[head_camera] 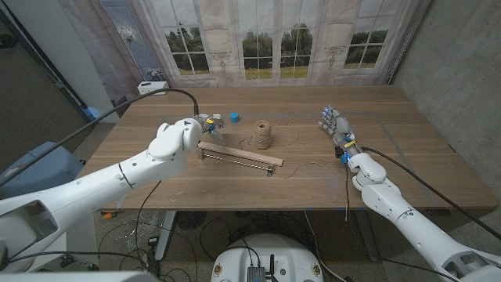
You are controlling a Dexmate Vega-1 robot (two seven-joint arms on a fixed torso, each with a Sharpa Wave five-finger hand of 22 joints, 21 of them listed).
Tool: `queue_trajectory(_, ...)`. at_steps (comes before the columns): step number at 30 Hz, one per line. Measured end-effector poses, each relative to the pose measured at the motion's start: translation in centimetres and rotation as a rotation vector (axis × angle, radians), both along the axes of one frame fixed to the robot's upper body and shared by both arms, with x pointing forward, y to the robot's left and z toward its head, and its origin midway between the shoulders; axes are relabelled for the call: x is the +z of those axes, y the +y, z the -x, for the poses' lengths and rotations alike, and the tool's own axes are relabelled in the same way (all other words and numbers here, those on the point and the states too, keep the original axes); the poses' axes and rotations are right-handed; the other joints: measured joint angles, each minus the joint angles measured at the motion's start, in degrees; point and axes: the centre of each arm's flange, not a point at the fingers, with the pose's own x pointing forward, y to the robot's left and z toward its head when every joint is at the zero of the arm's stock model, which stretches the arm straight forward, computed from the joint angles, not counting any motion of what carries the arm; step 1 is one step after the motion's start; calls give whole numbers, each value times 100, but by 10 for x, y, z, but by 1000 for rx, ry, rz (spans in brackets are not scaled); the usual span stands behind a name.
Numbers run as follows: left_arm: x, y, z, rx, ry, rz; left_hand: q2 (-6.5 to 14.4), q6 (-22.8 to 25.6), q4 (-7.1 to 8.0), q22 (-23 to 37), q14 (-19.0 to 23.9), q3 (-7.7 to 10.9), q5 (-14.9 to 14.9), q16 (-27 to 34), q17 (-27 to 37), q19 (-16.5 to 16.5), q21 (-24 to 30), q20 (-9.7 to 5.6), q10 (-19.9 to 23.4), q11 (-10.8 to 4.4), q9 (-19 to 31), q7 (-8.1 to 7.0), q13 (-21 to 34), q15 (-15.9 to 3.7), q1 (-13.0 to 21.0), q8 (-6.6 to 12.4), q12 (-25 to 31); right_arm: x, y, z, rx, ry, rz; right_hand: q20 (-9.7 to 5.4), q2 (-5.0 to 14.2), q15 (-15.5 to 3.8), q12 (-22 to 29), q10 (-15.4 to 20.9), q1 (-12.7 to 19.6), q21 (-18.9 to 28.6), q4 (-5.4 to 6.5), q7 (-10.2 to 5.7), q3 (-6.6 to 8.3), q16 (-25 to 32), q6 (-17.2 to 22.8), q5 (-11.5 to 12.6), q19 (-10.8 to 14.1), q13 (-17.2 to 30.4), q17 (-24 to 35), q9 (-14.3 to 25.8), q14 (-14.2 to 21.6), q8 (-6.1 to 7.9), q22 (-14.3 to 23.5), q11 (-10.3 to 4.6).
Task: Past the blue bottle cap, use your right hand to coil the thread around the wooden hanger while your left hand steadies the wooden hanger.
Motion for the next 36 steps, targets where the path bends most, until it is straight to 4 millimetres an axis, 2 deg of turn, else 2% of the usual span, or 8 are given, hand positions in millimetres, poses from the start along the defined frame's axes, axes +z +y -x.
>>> queue_trajectory(3,0,-2,1,15,14,-15,1,83,24,0,0,-24,27,-14,-14,-18,-21,-18,0,0,0,-56,24,0,20,0,0,-1,-1,1,-2,0,-3,0,29,0,0,0,-29,0,0,0,0,0,0,0,0,0,0,0,0,0,6,0)
queue_trajectory(6,0,-4,1,23,22,-24,32,229,23,0,0,-70,27,-14,-14,20,-22,-51,13,-13,0,-39,49,0,105,51,22,-1,-1,1,-3,0,-5,0,29,0,0,0,-29,0,0,-2,0,0,2,0,0,0,0,0,0,0,6,0)
queue_trajectory(11,-3,-5,1,26,23,-29,60,400,57,1,156,-167,27,27,-40,326,6,-5,189,-22,26,-69,103,-16,179,78,76,-2,-2,2,-4,0,-10,0,29,-14,0,31,-29,0,0,-32,0,0,31,0,0,0,0,0,14,0,6,31)
queue_trajectory(17,-10,-4,-2,4,26,-10,113,478,60,-13,378,-286,52,97,-39,644,51,47,400,-46,26,9,154,-5,292,78,176,-4,-3,2,-7,1,-14,0,29,-31,0,30,-29,0,0,0,0,0,62,0,0,0,-1,0,31,0,6,30)
queue_trajectory(26,-17,-3,-5,-29,23,10,251,969,5,-27,483,-341,55,120,-39,712,0,-8,533,-63,52,-106,238,-31,611,249,221,-4,-2,4,-10,0,-19,0,52,-32,0,30,-52,0,0,0,0,0,62,0,0,0,0,0,31,0,5,30)
queue_trajectory(36,-30,-3,-9,-62,-6,18,311,984,-2,-54,536,-396,4,120,-39,827,-23,-123,622,-69,52,-121,292,-22,762,249,251,-4,1,7,-19,0,-18,0,52,-1,0,30,-52,0,0,-21,0,0,82,0,0,0,20,0,62,0,5,30)
